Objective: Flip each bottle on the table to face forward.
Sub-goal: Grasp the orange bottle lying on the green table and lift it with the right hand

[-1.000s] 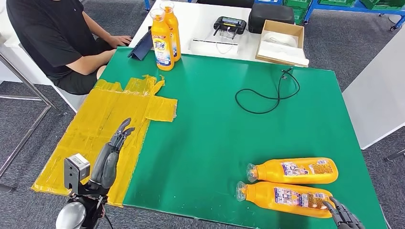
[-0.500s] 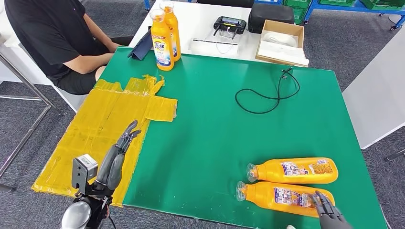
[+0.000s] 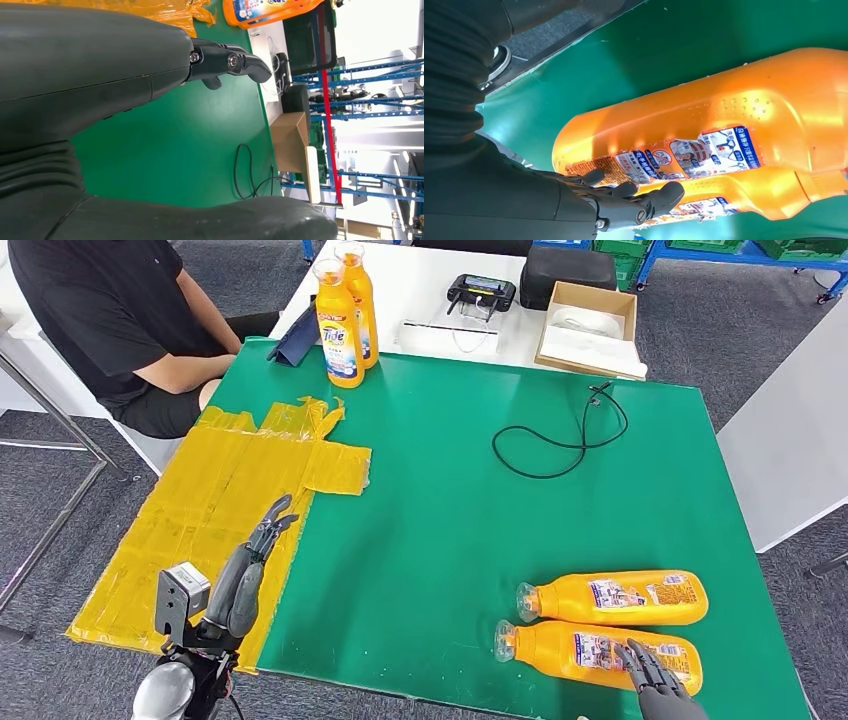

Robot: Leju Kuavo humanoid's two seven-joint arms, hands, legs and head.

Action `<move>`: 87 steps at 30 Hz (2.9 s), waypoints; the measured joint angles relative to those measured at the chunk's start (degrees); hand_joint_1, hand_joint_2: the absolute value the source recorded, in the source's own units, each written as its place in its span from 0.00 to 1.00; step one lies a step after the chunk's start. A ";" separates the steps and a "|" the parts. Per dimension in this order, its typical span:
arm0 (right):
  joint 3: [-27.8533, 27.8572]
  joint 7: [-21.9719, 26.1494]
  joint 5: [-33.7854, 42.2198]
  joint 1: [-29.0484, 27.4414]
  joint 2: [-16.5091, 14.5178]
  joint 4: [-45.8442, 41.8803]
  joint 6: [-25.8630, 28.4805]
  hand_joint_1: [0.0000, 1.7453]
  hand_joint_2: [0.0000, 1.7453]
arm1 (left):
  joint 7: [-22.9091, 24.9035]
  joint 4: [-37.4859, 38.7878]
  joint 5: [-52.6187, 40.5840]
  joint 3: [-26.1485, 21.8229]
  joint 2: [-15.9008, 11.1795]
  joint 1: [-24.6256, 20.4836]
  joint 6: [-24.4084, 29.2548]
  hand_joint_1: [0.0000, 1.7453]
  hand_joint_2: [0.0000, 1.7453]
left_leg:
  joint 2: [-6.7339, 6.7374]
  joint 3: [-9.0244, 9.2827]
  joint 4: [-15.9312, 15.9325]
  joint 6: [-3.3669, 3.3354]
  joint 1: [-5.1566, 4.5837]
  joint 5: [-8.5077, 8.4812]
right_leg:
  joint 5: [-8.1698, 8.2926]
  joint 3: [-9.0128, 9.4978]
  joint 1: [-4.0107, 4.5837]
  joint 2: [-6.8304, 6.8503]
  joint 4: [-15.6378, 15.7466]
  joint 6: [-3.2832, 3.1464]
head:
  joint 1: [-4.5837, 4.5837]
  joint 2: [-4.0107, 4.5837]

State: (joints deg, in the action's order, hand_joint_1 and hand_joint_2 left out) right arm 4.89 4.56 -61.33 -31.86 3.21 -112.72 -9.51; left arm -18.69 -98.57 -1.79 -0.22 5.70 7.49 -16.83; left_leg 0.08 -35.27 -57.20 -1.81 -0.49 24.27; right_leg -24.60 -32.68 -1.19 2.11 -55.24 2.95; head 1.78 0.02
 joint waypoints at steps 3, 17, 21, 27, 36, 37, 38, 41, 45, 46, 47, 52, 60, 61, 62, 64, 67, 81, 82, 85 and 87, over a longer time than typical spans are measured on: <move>-0.24 -0.01 0.00 0.03 0.10 0.12 0.00 0.00 1.00 | 0.00 0.06 0.00 0.01 0.00 -0.04 0.00 0.00 0.00 | 0.00 0.00 0.00 0.00 0.00 0.00 | 0.00 0.00 0.00 0.00 0.00 0.00 | 0.01 0.00; -4.90 -7.49 8.10 2.48 9.89 1.97 1.80 0.00 1.00 | 2.13 1.10 1.33 0.83 0.00 -4.49 0.04 0.00 0.00 | -0.01 0.03 -0.02 -0.03 -0.04 -0.02 | 0.03 0.08 -0.02 0.00 0.00 0.03 | 0.01 0.00; -6.40 -8.92 9.64 2.90 12.85 2.78 3.26 0.00 1.00 | 2.05 1.43 2.04 1.01 0.00 -4.68 0.16 0.00 0.00 | -0.01 0.03 -0.02 -0.03 -0.04 -0.02 | 0.03 0.07 -0.02 0.01 0.00 0.03 | 0.01 0.00; -3.13 -8.08 15.28 2.80 18.20 1.90 0.26 0.00 1.00 | 2.37 1.50 3.32 0.99 -0.22 -5.45 0.20 0.00 0.00 | -0.01 0.02 -0.02 -0.03 -0.07 -0.02 | 0.03 0.06 -0.05 0.01 0.00 0.03 | 0.00 0.00; 1.70 -6.42 14.44 2.72 19.55 1.07 -3.02 0.00 1.00 | 2.64 2.40 4.05 0.98 -0.76 -6.40 0.04 0.00 0.00 | -0.01 0.03 -0.02 -0.03 -0.08 -0.02 | 0.03 0.06 -0.05 0.01 0.00 0.03 | 0.02 0.00; 1.91 -6.42 14.35 2.66 19.57 1.07 -3.02 0.00 1.00 | 2.64 2.50 4.06 0.98 -0.79 -6.54 0.02 0.00 0.00 | -0.01 0.02 -0.02 -0.03 -0.08 -0.02 | 0.03 0.06 -0.05 0.01 0.00 0.03 | 0.00 0.00; 2.09 -6.42 14.30 2.62 19.60 1.07 -3.02 0.00 1.00 | 2.64 2.60 4.07 0.97 -0.81 -6.64 0.01 0.00 0.00 | -0.01 0.02 -0.02 -0.03 -0.08 -0.02 | 0.03 0.06 -0.05 0.01 0.00 0.03 | 0.01 0.00; 2.49 -6.41 14.26 2.58 19.70 1.07 -3.02 0.00 1.00 | 2.64 2.82 4.07 0.97 -0.85 -6.74 0.00 0.00 0.00 | 0.00 0.03 -0.02 -0.03 -0.08 -0.01 | 0.03 0.05 -0.05 0.01 0.00 0.03 | 0.01 0.00; 2.66 -6.42 14.25 2.57 19.83 1.07 -2.99 0.00 1.00 | 2.64 2.87 4.07 0.97 -0.89 -6.74 0.00 0.00 0.00 | -0.01 0.02 -0.02 -0.03 -0.08 -0.01 | 0.03 0.05 -0.06 0.01 0.00 0.03 | 0.00 0.00; 2.67 -6.42 14.25 2.57 19.89 1.07 -2.99 0.00 1.00 | 2.64 2.89 4.07 0.97 -0.90 -6.75 0.00 0.00 0.00 | 0.00 0.02 -0.02 -0.03 -0.08 -0.01 | 0.03 0.05 -0.06 0.01 0.00 0.03 | 0.00 0.00; 2.68 -6.42 14.25 2.57 19.94 1.07 -2.99 0.00 1.00 | 2.64 2.90 4.07 0.97 -0.90 -6.75 0.00 0.00 0.00 | 0.00 0.03 -0.02 -0.03 -0.08 -0.01 | 0.03 0.05 -0.06 0.01 0.00 0.03 | 0.01 0.00; 2.70 -6.41 14.27 2.56 19.99 1.07 -3.00 0.00 1.00 | 2.65 2.91 4.07 0.97 -0.90 -6.75 0.00 0.00 0.00 | 0.00 0.03 -0.02 -0.03 -0.08 -0.01 | 0.03 0.05 -0.06 0.01 0.00 0.03 | 0.01 -0.01; 2.94 -6.42 14.34 2.87 21.03 1.17 -3.85 0.00 1.00 | 2.82 3.03 4.07 0.99 -0.96 -6.99 -0.03 0.00 0.00 | 0.00 0.02 -0.02 -0.03 -0.08 -0.01 | 0.03 0.05 -0.06 0.01 0.00 0.03 | 0.02 0.00; 2.88 -6.43 14.23 3.08 21.08 1.31 -4.02 0.00 1.00 | 2.84 3.13 4.07 1.02 -0.96 -7.15 -0.07 0.00 0.00 | 0.00 0.02 -0.02 -0.03 -0.08 -0.01 | 0.03 0.05 -0.06 0.01 0.00 0.03 | 0.01 0.00; 2.78 -6.43 14.09 3.36 21.11 1.52 -4.12 0.00 1.00 | 2.86 3.26 4.07 1.05 -0.96 -7.34 -0.12 0.00 0.00 | 0.00 0.02 -0.02 -0.03 -0.08 -0.01 | 0.03 0.05 -0.06 0.01 0.00 0.03 | 0.01 0.00; 2.47 -6.44 13.73 3.98 21.10 2.16 -4.10 0.00 1.00 | 2.96 3.53 4.07 1.24 -0.97 -7.72 -0.22 0.00 0.00 | 0.00 0.03 -0.02 -0.03 -0.08 -0.02 | 0.03 0.06 -0.06 0.01 0.00 0.03 | 0.01 0.00; 1.96 -6.44 13.34 4.73 21.07 3.18 -4.02 0.00 1.00 | 3.10 3.88 4.07 1.61 -0.98 -8.13 -0.33 0.00 0.00 | -0.01 0.03 -0.02 -0.03 -0.08 -0.02 | 0.03 0.06 -0.06 0.01 0.00 0.03 | 0.01 0.00; -0.57 -6.57 11.61 6.81 20.70 6.27 -3.77 0.00 1.00 | 3.29 4.89 4.07 2.04 -1.01 -9.06 -0.52 0.00 0.00 | 0.00 0.02 -0.02 -0.03 -0.07 -0.02 | 0.03 0.05 -0.05 0.01 0.00 0.03 | 0.01 0.00; -1.25 -6.68 11.21 7.18 20.58 6.80 -3.48 0.00 1.00 | 3.35 4.99 4.06 2.12 -1.01 -9.18 -0.52 0.00 0.00 | 0.00 0.03 -0.02 -0.03 -0.07 -0.02 | 0.03 0.06 -0.05 0.01 0.00 0.03 | 0.00 0.00; -3.07 -7.20 10.83 7.99 20.40 8.10 -2.62 0.00 1.00 | 3.43 5.29 4.05 2.28 -1.01 -9.44 -0.52 0.00 0.00 | -0.01 0.03 -0.02 -0.03 -0.07 -0.02 | 0.03 0.07 -0.05 0.01 0.00 0.03 | 0.00 0.00; -3.95 -7.46 10.78 8.36 20.39 8.75 -2.34 0.00 1.00 | 3.43 5.50 4.06 2.36 -1.02 -9.54 -0.52 0.00 0.00 | -0.01 0.03 -0.02 -0.03 -0.07 -0.02 | 0.03 0.07 -0.05 0.01 0.00 0.03 | 0.01 0.00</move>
State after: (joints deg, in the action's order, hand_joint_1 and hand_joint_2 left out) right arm 0.94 -2.91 -50.55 -23.51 23.60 -103.97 -11.85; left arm -15.26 -93.08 2.27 2.13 4.68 -2.04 -17.35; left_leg 0.08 -35.24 -57.22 -1.85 -0.56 24.25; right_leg -24.57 -32.61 -1.24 2.12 -55.25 2.99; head 1.79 0.02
